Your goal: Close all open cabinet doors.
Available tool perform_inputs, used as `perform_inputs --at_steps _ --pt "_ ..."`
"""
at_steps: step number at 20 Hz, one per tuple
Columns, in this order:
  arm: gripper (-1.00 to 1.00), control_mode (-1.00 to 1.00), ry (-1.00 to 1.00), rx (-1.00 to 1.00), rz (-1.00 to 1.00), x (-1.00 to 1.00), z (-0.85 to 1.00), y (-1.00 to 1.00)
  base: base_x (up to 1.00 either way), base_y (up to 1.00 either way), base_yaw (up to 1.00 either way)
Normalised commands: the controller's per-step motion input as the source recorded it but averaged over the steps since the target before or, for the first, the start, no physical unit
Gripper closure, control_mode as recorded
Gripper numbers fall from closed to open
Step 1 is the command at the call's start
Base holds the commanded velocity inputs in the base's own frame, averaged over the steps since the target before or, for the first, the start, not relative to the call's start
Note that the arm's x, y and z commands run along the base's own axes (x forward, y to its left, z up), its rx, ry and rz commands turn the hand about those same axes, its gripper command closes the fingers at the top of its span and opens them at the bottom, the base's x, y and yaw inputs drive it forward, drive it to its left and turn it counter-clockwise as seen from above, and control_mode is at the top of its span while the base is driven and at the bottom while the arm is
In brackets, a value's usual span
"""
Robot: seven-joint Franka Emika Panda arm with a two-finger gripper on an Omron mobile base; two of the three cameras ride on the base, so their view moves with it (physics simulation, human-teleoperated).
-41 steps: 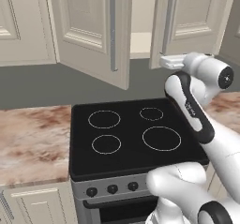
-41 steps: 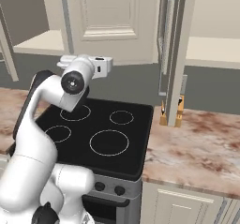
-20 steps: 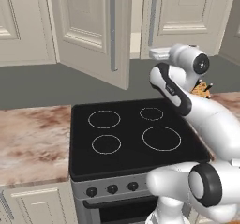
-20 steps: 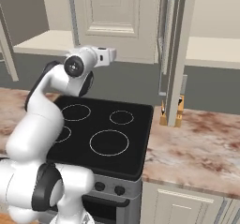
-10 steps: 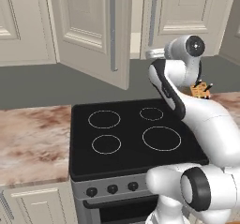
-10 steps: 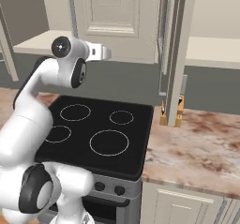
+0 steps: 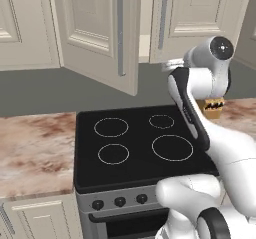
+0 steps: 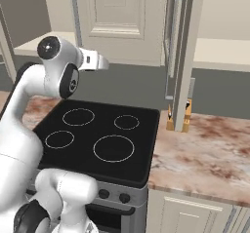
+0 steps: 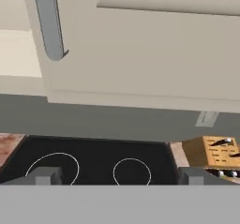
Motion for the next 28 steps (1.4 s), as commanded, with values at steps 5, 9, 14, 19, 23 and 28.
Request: perform_inputs --at_steps 5,9,14,19,23,28 --pt "-1.00 -1.00 0.00 0.00 0.00 -0.89 0.00 0.13 0.00 0.00 0.00" --pt "-1.00 -1.00 0.00 -0.01 0.01 -0.97 0.00 0.23 0.00 0.00 0.00" --pt "-1.00 -1.00 0.00 -0.04 0.03 -0.99 0.00 0.32 0.00 0.00 0.00" --pt "-1.00 -1.00 0.00 -0.10 0.07 -0.99 0.00 0.36 0.00 0.00 0.00" --pt "-1.00 -1.00 0.00 -0.12 0.09 -0.99 0.00 0.45 0.00 0.00 0.00" --pt "-1.00 -1.00 -0.01 -0.12 0.09 -0.70 0.00 0.53 0.00 0.00 0.00"
